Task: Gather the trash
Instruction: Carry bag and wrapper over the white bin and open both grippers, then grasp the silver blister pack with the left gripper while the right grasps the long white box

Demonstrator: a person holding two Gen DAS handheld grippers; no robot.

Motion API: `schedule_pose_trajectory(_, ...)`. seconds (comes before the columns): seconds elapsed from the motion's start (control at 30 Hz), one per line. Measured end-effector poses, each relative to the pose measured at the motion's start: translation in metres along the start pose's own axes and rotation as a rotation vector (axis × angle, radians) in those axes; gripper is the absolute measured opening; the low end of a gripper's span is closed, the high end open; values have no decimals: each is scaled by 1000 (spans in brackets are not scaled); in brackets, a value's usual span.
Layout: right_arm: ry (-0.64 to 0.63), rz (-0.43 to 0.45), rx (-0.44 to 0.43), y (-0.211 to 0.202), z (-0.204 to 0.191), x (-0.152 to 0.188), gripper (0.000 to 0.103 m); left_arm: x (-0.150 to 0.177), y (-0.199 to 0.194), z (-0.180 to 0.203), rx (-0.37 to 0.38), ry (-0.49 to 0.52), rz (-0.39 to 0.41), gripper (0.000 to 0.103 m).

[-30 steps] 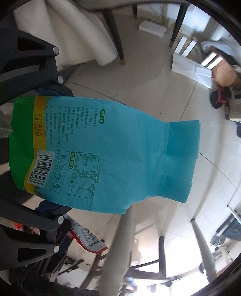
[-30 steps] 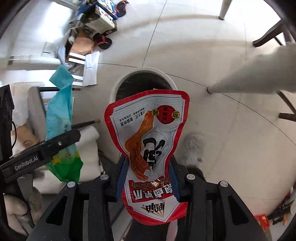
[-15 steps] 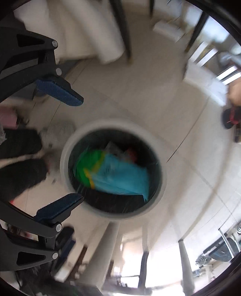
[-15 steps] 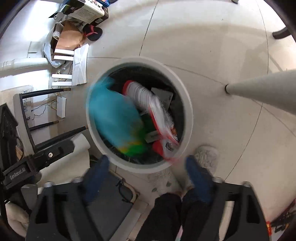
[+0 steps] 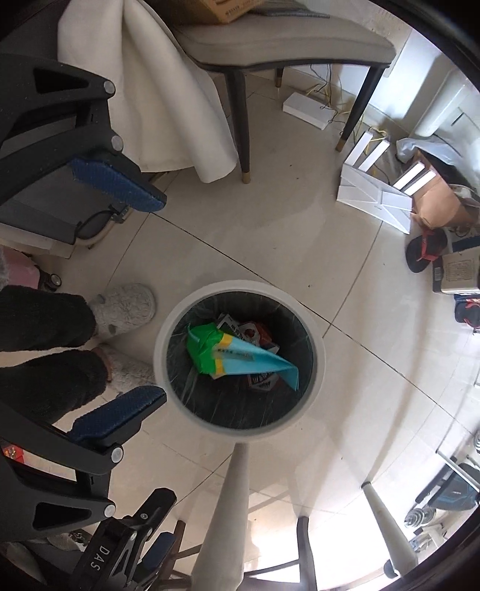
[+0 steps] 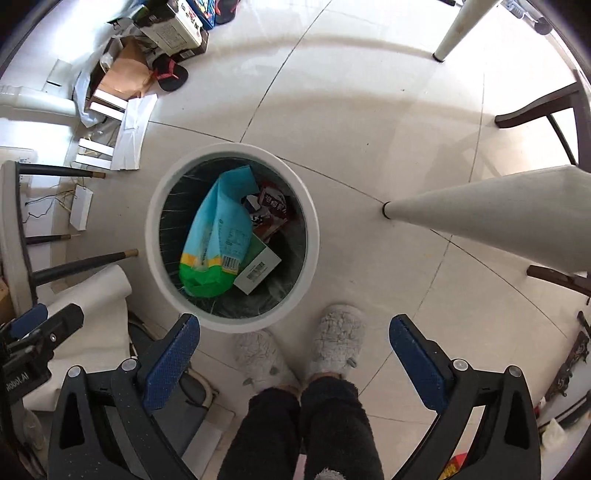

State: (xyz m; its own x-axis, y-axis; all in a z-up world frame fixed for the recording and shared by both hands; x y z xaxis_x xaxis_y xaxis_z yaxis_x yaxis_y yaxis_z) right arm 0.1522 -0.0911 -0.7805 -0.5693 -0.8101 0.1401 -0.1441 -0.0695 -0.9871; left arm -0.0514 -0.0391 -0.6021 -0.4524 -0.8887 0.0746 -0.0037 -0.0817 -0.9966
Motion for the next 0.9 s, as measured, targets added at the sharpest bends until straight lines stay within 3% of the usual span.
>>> schedule_pose_trajectory(0.57,-29,113,-15,-177,-26,52,103,54,-140,13,1,86,57,96)
schedule_pose_trajectory(0.9,-23,145,-86,-309,-33,100,103,81,-266,3,-14,65,150,96)
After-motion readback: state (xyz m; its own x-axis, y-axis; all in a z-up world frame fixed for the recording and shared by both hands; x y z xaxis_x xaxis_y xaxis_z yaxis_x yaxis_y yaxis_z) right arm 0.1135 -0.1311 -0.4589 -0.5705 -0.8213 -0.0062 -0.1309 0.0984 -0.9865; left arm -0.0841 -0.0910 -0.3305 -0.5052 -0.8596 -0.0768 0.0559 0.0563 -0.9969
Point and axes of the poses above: each gripper's, at about its wrist camera, not at the fingertips, and y roughly the way its jaws point, z to its right, x to its underside, the point moved 5 cm from there along y, roughly the way its jaws point, and after that the axes turned 3 degrees about y, right-handed, at the moved point
